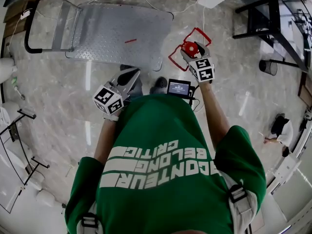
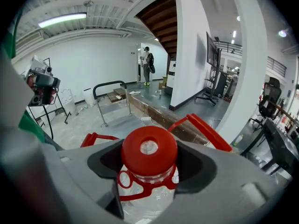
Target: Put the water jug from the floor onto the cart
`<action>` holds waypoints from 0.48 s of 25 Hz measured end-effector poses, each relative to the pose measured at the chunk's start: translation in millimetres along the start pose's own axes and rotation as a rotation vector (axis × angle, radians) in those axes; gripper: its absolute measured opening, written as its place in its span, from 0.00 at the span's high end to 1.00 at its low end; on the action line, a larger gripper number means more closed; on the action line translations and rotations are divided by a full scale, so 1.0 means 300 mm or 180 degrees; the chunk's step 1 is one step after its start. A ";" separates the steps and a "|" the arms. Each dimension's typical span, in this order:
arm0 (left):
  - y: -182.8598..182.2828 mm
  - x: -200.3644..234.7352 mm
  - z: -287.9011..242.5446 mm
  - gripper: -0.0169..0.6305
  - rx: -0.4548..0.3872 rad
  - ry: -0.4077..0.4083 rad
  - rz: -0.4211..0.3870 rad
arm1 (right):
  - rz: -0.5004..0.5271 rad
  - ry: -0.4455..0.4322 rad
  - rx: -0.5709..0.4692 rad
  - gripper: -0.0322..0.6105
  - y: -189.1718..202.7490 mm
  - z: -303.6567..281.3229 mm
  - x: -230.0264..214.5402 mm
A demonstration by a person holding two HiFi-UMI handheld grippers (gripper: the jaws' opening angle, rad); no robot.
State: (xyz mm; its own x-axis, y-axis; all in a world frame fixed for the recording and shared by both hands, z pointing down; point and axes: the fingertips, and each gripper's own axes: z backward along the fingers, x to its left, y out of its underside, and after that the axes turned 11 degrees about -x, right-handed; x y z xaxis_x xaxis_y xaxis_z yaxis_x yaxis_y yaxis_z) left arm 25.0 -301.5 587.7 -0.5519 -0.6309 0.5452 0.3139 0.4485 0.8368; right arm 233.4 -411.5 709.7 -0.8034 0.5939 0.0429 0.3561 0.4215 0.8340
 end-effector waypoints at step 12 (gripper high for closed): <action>-0.201 0.292 0.110 0.96 -0.0206 -0.0208 0.0032 | 0.0121 -0.0360 0.0275 0.48 -0.116 -0.318 0.196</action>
State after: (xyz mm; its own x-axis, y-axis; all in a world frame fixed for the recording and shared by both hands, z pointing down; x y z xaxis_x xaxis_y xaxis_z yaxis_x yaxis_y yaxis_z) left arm -67.6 -363.0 583.5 -0.5971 -0.5830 0.5510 0.3678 0.4115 0.8339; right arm 128.2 -456.7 735.6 -0.7315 0.6819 0.0074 0.4290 0.4518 0.7822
